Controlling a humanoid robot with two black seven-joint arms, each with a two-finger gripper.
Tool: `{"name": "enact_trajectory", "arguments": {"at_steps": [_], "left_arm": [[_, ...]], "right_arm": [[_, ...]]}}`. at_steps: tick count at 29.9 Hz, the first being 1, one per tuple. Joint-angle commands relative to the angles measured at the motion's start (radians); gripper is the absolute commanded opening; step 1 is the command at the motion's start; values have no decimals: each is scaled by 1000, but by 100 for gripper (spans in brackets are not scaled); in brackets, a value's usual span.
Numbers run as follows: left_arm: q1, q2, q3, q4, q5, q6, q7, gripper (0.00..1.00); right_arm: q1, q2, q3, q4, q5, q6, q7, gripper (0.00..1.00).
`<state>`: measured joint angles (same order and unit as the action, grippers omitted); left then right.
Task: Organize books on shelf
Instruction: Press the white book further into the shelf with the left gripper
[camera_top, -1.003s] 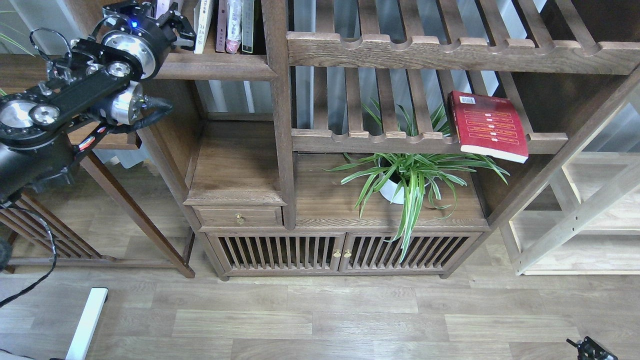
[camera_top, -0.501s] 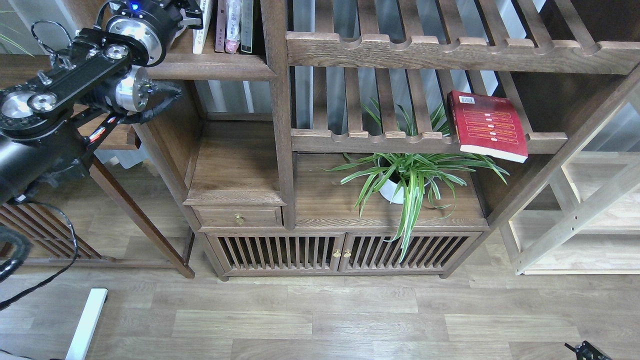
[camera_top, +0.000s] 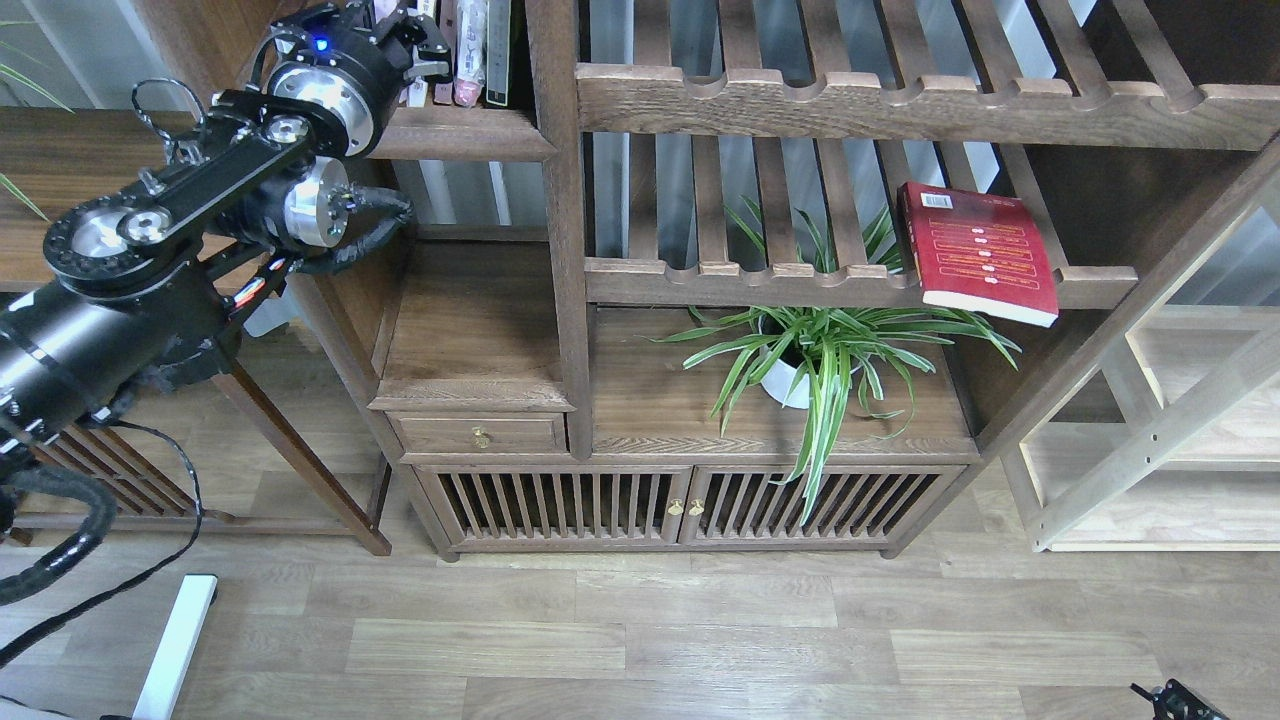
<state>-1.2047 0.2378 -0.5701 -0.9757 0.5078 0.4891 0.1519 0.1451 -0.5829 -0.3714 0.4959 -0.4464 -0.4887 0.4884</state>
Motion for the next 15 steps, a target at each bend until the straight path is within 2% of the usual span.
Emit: {"name": "enact_trajectory", "arguments": {"at_steps": [1, 9, 13, 15], "left_arm": [[8, 0, 1, -1, 0, 0, 0, 1], [14, 0, 6, -3, 0, 0, 1, 2], [13, 5, 7, -3, 0, 0, 5, 9], [11, 8, 9, -5, 0, 0, 6, 16]], "right_arm": [[2, 2, 0, 0, 2, 0, 0, 100], [8, 2, 0, 0, 2, 0, 0, 100], [8, 2, 0, 1, 2, 0, 0, 100], [7, 3, 0, 1, 2, 0, 0, 100]]}}
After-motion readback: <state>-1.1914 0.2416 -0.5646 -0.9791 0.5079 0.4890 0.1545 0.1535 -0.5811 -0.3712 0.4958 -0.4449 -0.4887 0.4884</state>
